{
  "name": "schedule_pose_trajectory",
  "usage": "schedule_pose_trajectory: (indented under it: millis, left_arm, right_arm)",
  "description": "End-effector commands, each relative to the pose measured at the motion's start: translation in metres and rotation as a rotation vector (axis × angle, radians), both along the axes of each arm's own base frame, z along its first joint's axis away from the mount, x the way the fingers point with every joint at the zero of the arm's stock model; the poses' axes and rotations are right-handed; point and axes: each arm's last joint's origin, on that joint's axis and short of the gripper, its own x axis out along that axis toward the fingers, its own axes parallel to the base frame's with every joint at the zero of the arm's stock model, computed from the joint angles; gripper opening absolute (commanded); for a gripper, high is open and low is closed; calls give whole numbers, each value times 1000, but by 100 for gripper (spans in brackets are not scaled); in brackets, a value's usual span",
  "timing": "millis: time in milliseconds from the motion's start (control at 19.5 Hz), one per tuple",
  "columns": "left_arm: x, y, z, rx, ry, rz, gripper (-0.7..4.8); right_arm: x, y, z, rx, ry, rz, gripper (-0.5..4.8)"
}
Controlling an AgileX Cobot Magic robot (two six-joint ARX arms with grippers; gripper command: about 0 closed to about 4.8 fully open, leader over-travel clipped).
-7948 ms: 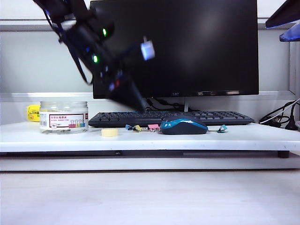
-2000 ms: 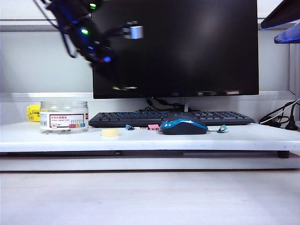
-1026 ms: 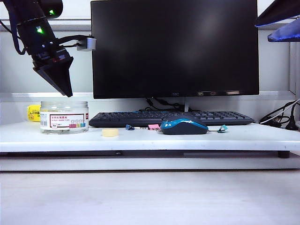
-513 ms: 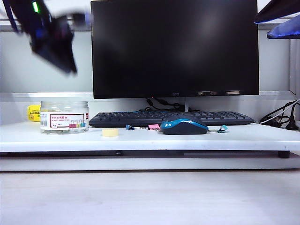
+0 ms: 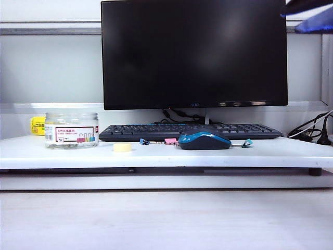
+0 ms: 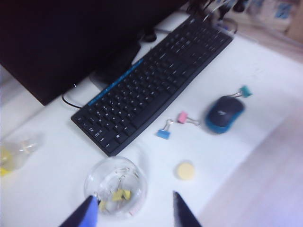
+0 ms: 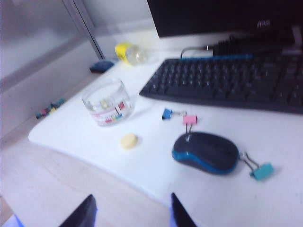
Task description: Pick up the clips with the largest number of clips of the same color on the table and place them in a round transparent plastic box.
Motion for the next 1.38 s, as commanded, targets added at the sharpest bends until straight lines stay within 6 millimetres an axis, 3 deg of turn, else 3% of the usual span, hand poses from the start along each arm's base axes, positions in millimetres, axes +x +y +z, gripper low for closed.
schedule_pose_trajectory:
  millis: [51, 205, 308, 410, 513, 667, 820, 1026, 1231, 1385]
  left_arm:
    - [-58, 12, 15, -25, -74, -2, 216]
    - [-140, 30, 21, -68, -233, 0, 216]
    - [-196, 43, 9, -97, -363, 5, 215]
    - [-235, 53, -12, -141, -438, 86, 215]
    - [-254, 59, -38, -183, -469, 170, 215]
    - [-238, 59, -77, -168, -422, 278, 215]
    - [-192, 49, -107, -255, -306, 318, 214]
    - [-146, 40, -137, -367, -325, 361, 207]
    - [-122, 38, -170, -327, -289, 496, 205]
    - [-115, 39, -184, -285, -267, 592, 205]
  right_arm:
    - [0, 0, 11, 24, -91, -2, 203]
    - [0, 0, 18, 40, -164, -8, 203]
    - [-2, -1, 22, 47, -205, -26, 203]
    - [-5, -2, 25, 52, -227, -28, 203]
    - [-9, -3, 27, 57, -246, -28, 202]
    - [-13, -4, 26, 56, -241, -28, 202]
    - [-18, -5, 23, 32, -218, -52, 198]
    - [-35, -13, 25, -9, -270, -207, 198]
    - [-46, -20, 17, -61, -222, -360, 198]
    - [-50, -27, 17, -85, -232, -541, 198]
